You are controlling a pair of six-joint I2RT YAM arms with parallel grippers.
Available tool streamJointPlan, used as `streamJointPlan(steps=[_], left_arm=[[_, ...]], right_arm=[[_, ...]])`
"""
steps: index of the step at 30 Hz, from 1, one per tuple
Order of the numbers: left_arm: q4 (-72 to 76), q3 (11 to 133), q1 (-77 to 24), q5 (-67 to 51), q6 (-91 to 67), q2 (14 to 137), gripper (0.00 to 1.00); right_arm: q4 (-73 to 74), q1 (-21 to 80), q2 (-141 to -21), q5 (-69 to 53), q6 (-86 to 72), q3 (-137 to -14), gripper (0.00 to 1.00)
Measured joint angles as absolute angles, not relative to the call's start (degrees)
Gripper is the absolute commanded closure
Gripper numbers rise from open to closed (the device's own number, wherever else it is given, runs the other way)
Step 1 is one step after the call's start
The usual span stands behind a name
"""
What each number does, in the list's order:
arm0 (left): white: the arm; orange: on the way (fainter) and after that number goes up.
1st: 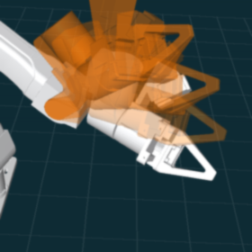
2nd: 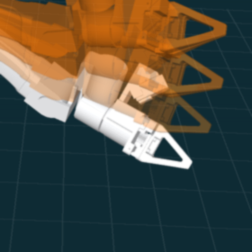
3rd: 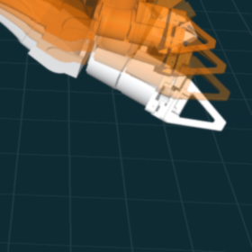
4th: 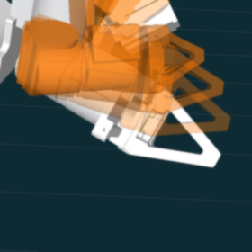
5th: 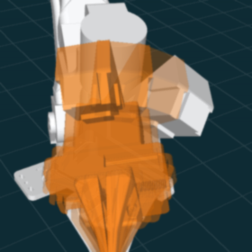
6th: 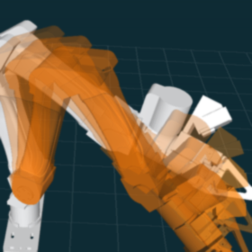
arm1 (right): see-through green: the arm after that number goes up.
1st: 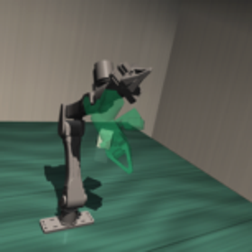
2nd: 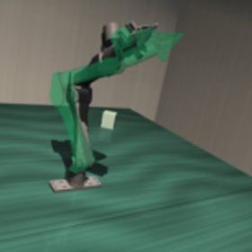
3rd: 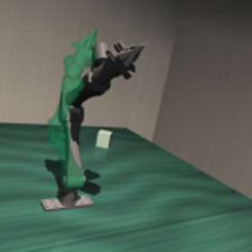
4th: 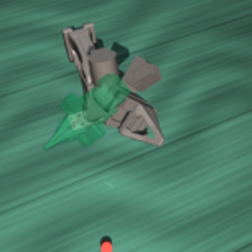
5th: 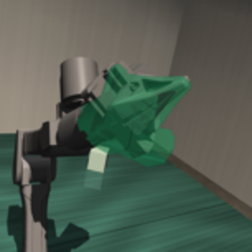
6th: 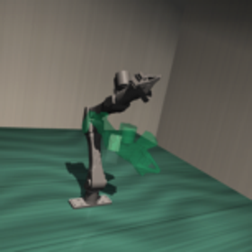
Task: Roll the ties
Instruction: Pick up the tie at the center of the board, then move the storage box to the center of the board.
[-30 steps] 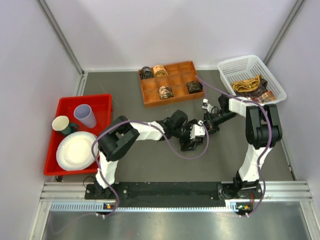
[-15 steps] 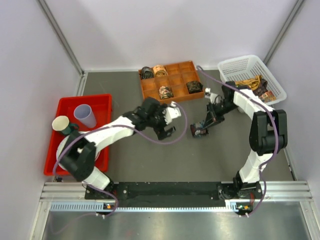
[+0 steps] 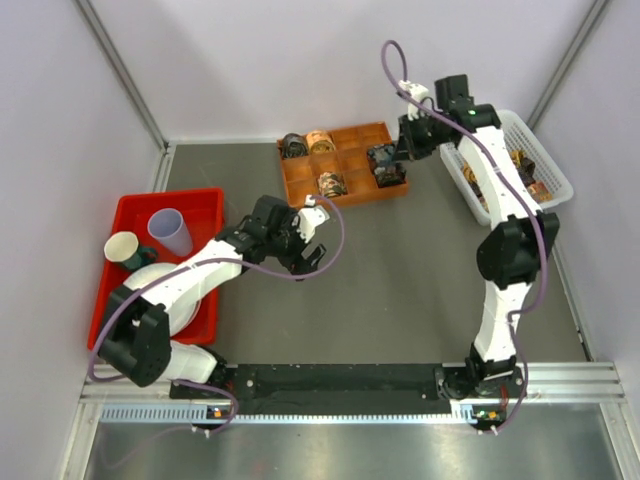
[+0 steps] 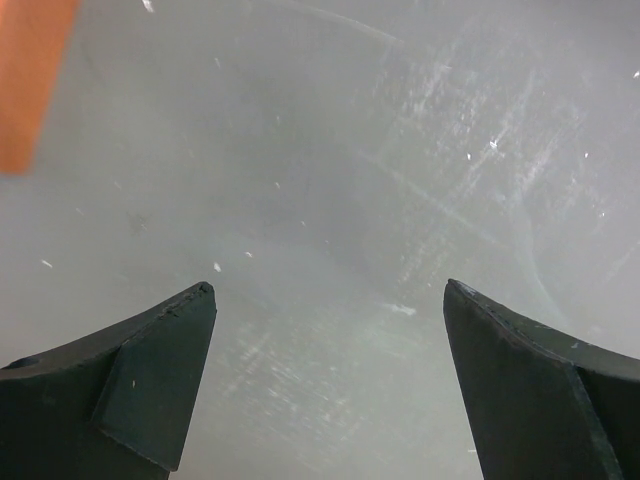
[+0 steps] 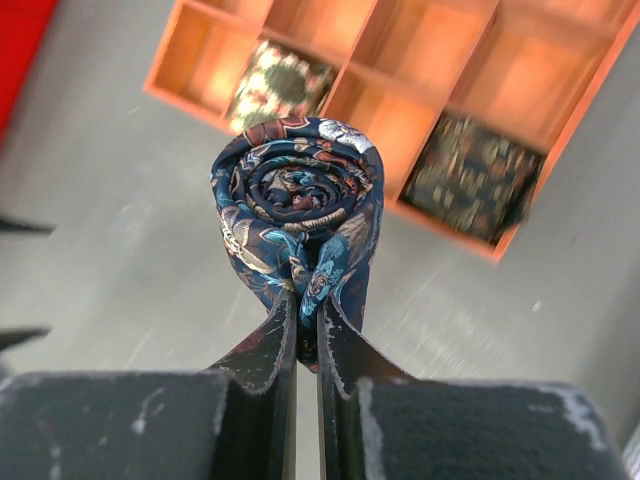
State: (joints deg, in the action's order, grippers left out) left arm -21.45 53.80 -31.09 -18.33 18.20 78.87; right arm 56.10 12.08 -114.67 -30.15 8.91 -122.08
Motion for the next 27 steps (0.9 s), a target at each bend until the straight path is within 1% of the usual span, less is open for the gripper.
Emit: streamJointPlan(steps=[2, 6, 11, 18, 20, 22, 24, 27], left_arm=[[-20.91, 52.58, -30.74, -18.31, 17.06, 78.81, 0.01], [-18.85, 49.39, -30.26, -18.37, 14.83, 77.34, 0.01], [-17.34, 46.44, -29.98, -18.50, 12.03, 75.02, 0.01], [-13.10, 43.72, -28.23, -18.11, 13.52, 73.67, 0.01], [-11.46, 44.18, -26.22, -20.14, 17.34, 74.65, 0.06], [-10.41, 46.06, -23.42, -21.89, 21.58, 77.58, 0.15], [-10.61, 51.05, -20.03, -24.73, 26.79, 83.20, 0.17], [-12.14, 63.09, -15.99, -28.08, 35.59, 93.93, 0.23]], right_arm=[[55.88, 14.13, -119.33, -26.30, 9.06, -127.85, 1.00], [56.25, 17.21, -125.12, -20.71, 10.07, -132.38, 1.00], [56.05, 19.16, -129.60, -14.57, 11.42, -132.79, 1.00], [54.15, 19.40, -131.17, -11.97, 11.42, -132.79, 1.00], [53.23, 19.44, -131.20, -11.75, 11.35, -132.79, 1.00], [52.77, 19.49, -131.20, -11.75, 11.00, -132.79, 1.00], [52.40, 19.49, -131.20, -11.86, 10.70, -132.66, 1.00], [51.48, 19.51, -130.85, -12.05, 10.31, -131.00, 1.00]])
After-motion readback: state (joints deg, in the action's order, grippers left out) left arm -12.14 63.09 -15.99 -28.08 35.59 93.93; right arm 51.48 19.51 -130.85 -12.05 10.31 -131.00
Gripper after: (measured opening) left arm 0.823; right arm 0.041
